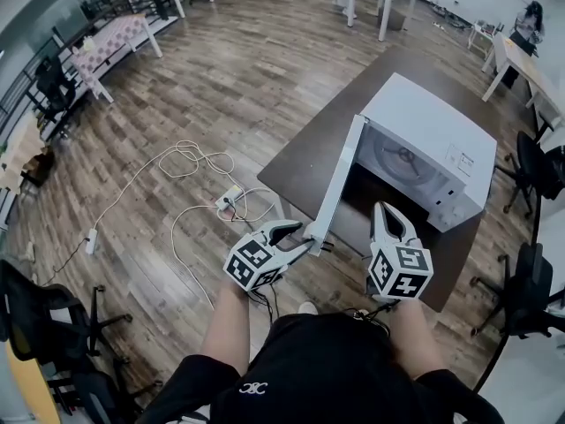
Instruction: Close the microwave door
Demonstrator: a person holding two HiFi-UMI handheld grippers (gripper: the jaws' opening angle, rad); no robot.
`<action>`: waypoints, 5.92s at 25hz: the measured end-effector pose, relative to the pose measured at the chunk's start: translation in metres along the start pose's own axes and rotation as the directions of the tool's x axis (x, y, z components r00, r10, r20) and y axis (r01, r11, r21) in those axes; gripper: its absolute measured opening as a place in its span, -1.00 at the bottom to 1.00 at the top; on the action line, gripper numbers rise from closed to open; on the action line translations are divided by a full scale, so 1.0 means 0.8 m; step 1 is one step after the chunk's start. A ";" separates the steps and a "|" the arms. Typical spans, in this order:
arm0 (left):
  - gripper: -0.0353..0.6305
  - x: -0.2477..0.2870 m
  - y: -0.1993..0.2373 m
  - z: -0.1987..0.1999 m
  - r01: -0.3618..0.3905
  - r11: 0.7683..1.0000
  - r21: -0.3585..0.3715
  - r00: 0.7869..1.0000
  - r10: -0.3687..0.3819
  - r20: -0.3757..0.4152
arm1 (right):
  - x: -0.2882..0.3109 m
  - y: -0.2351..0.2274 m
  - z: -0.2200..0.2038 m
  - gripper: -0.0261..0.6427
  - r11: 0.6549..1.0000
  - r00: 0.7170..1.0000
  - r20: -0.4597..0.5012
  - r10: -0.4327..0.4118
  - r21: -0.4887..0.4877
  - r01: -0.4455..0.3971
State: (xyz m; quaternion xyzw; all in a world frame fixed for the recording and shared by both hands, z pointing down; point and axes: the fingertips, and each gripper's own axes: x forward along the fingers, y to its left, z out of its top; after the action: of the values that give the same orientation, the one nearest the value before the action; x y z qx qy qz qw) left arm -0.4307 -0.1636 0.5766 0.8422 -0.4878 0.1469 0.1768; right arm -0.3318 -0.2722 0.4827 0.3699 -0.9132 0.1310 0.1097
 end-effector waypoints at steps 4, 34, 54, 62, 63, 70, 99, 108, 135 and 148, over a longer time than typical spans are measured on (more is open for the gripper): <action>-0.32 0.020 -0.024 0.005 0.064 0.998 0.021 0.998 -0.063 -0.018 | -0.013 -0.017 -0.003 -0.90 0.999 1.000 0.003 -0.029 0.020 0.029; -0.27 0.192 -0.151 0.055 0.311 0.944 0.107 0.947 -0.299 -0.119 | -0.145 -0.213 -0.028 -0.90 0.940 0.951 0.003 -0.309 0.152 0.305; -0.27 0.304 -0.182 0.099 0.168 0.978 0.122 0.979 -0.151 -0.135 | -0.241 -0.344 -0.030 -0.90 0.899 0.916 0.028 -0.400 0.207 0.386; -0.33 0.351 -0.185 0.121 0.114 0.986 0.121 0.986 -0.098 -0.133 | -0.267 -0.385 -0.032 -0.90 0.888 0.909 0.034 -0.415 0.231 0.397; -0.33 0.356 -0.185 0.124 0.105 0.988 0.117 0.987 -0.089 -0.132 | -0.270 -0.392 -0.032 -0.90 0.886 0.907 0.036 -0.419 0.235 0.400; -0.32 0.390 -0.181 0.141 0.058 0.994 0.090 0.991 -0.046 -0.125 | -0.286 -0.432 -0.034 -0.90 0.868 0.894 0.039 -0.447 0.259 0.423; -0.28 0.468 -0.160 0.181 -0.066 0.997 0.033 0.996 0.068 -0.062 | -0.278 -0.494 -0.022 -0.90 0.867 0.891 0.050 -0.451 0.262 0.424; -0.39 0.425 -0.166 0.211 -0.140 0.990 -0.026 0.987 0.142 0.075 | -0.271 -0.465 -0.009 -0.90 0.880 0.902 0.052 -0.428 0.251 0.403; -0.86 0.249 -0.171 0.266 -0.293 0.949 -0.115 0.937 0.309 0.162 | -0.169 -0.301 0.066 -0.90 0.983 0.977 0.115 -0.181 0.052 0.176; -0.86 0.223 -0.165 0.254 -0.319 0.940 -0.119 0.931 0.335 0.148 | -0.160 -0.274 0.054 -0.90 0.988 0.984 0.094 -0.153 0.043 0.149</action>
State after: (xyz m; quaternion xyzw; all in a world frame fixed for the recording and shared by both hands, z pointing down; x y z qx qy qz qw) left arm -0.2143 -0.3298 0.4495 0.7493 -0.6405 0.0806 0.1477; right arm -0.0921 -0.3548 0.4386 0.4458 -0.8844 0.1204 0.0680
